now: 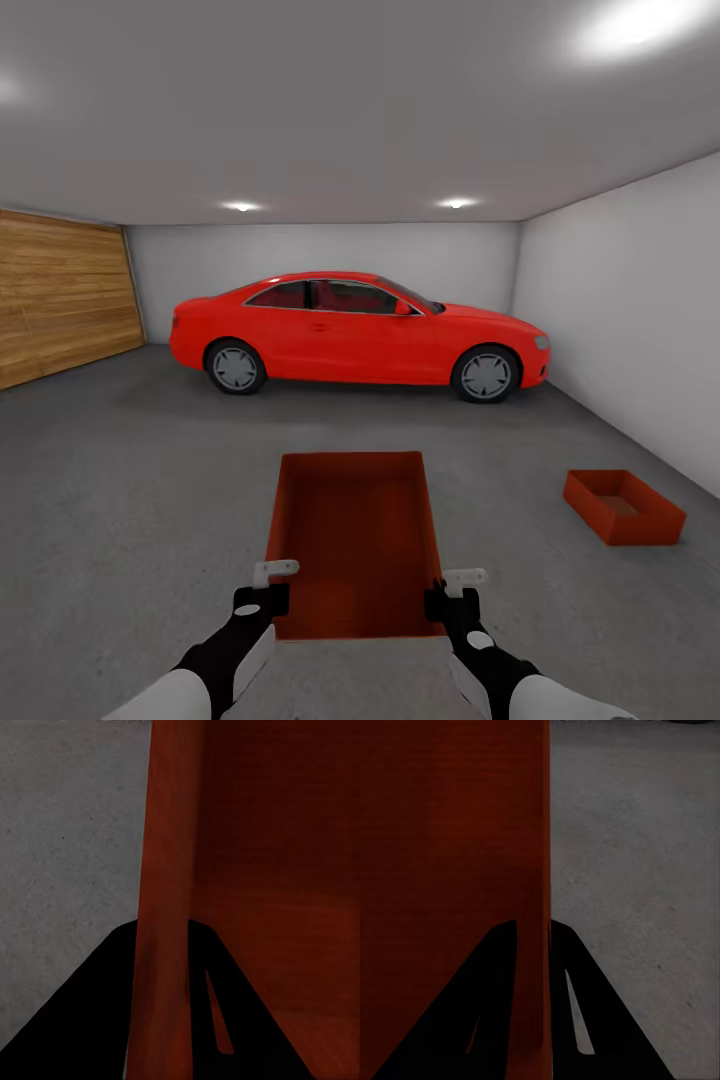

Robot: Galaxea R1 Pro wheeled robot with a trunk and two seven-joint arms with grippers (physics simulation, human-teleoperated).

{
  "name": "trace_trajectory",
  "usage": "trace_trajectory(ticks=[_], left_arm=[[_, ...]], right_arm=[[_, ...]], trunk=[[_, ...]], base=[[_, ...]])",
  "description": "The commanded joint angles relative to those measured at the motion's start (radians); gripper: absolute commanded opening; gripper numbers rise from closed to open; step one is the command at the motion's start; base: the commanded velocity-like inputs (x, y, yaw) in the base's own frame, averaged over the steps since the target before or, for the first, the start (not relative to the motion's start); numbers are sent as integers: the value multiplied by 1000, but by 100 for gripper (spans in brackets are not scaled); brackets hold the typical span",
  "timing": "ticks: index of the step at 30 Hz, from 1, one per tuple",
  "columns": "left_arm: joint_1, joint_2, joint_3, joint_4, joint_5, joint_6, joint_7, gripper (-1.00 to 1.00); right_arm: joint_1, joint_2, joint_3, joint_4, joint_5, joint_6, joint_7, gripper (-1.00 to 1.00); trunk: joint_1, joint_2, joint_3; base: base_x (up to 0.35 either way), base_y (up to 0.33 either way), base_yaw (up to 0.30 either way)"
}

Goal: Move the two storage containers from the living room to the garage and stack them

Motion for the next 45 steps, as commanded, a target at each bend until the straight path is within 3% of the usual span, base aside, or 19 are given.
trace_trajectory(ticks=[1, 45], left_arm=[[-2, 8, 43, -6, -11, 4, 11, -100], [-1, 8, 42, -7, -11, 4, 11, -100]], right_arm=[[0, -4, -5, 7, -14, -4, 1, -100], [0, -4, -5, 7, -14, -4, 1, -100]], trunk=[[1, -1, -1], [1, -1, -1]], base=[[322, 0, 0], [322, 0, 0]])
